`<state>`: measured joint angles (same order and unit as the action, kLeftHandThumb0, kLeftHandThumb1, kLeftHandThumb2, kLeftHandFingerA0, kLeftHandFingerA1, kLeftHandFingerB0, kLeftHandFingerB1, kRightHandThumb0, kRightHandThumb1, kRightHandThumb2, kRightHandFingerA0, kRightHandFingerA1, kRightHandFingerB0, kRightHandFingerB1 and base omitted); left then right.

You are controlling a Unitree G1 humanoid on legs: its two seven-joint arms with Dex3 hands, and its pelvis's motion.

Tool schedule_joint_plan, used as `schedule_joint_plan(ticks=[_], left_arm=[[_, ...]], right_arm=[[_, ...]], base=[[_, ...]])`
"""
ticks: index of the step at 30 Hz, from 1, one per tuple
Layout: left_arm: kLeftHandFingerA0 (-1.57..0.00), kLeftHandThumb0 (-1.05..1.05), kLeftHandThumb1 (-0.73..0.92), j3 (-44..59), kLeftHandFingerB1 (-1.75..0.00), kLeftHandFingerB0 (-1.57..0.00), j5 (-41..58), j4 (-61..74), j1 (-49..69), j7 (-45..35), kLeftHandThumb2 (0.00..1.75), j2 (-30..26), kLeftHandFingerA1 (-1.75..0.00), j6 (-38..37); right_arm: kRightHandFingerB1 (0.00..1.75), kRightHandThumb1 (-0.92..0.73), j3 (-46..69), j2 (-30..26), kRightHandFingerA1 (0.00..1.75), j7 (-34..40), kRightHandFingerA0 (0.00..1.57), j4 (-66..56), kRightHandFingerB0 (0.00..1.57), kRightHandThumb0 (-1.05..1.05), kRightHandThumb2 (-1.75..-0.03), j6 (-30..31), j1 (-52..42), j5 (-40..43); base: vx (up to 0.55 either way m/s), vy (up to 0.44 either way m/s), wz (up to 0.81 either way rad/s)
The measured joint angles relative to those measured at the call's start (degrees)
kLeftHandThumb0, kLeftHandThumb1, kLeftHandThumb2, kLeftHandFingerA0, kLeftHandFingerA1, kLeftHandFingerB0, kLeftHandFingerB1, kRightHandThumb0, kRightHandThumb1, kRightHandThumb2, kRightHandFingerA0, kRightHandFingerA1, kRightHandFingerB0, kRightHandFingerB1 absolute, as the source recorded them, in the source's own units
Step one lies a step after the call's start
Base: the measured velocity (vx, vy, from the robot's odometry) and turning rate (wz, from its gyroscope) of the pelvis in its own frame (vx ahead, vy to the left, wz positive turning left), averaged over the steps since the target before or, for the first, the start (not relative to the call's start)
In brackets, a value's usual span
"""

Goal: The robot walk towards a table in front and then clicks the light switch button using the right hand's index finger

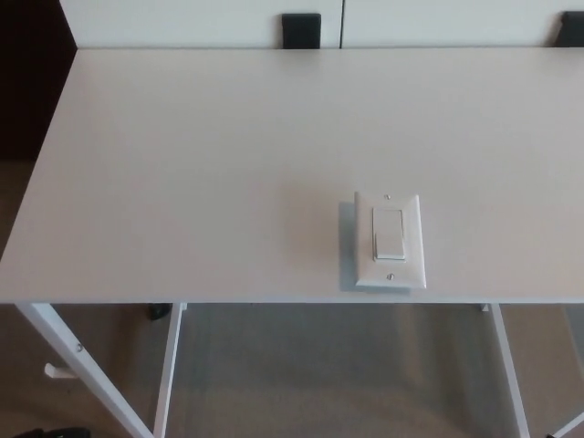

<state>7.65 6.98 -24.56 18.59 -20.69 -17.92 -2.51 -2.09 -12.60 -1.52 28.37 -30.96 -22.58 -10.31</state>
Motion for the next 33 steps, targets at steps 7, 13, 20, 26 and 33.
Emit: schedule_joint_plan(ticks=[7, 13, 20, 26, 33], left_arm=[[-0.59, -0.18, 0.53, 0.00, -0.41, -0.55, 0.03, 0.26, -0.38, -0.12, 0.55, -0.03, -0.47, 0.09], [-0.57, -0.17, 0.54, 0.00, -0.41, -0.54, 0.03, 0.76, -0.36, -0.12, 0.56, 0.00, -0.46, 0.10], [-0.58, -0.17, 0.54, 0.00, -0.41, -0.55, 0.03, 1.46, -0.26, -0.13, 0.56, 0.00, -0.46, 0.12], [-0.60, -0.17, 0.53, 0.00, -0.41, -0.55, 0.03, 1.88, -0.12, -0.13, 0.55, -0.01, -0.47, 0.22], [-0.60, -0.20, 0.52, -0.02, -0.41, -0.56, 0.03, 3.25, 0.39, -0.26, 0.55, -0.02, -0.47, 0.65]], right_arm=[[0.39, -0.63, -1.16, 0.93, 0.56, -1.13, 0.68, -16.87, 0.49, -0.56, -0.59, -0.28, -6.83, 1.27], [0.41, -0.64, -2.32, 0.92, 0.54, -1.93, 0.62, -31.10, 0.48, -0.57, -0.59, 0.00, -12.41, 2.99], [0.54, -0.54, -2.45, 0.04, 0.65, -2.49, 0.54, -47.91, 0.38, -0.61, -0.93, 0.41, -17.72, 5.33], [0.36, -0.66, 0.32, -1.00, 0.48, -2.71, 0.44, -62.21, 0.42, -0.63, -0.61, 1.65, -17.51, 6.85], [0.34, -0.67, 5.70, -3.16, 0.41, -3.04, 0.25, -69.40, 0.31, -0.66, -0.61, 8.33, -5.91, 5.35]], base=[[0.00, 0.000, 0.00], [0.00, 0.000, 0.00], [0.00, 0.000, 0.00], [0.00, 0.000, 0.00], [0.00, 0.000, 0.00]])
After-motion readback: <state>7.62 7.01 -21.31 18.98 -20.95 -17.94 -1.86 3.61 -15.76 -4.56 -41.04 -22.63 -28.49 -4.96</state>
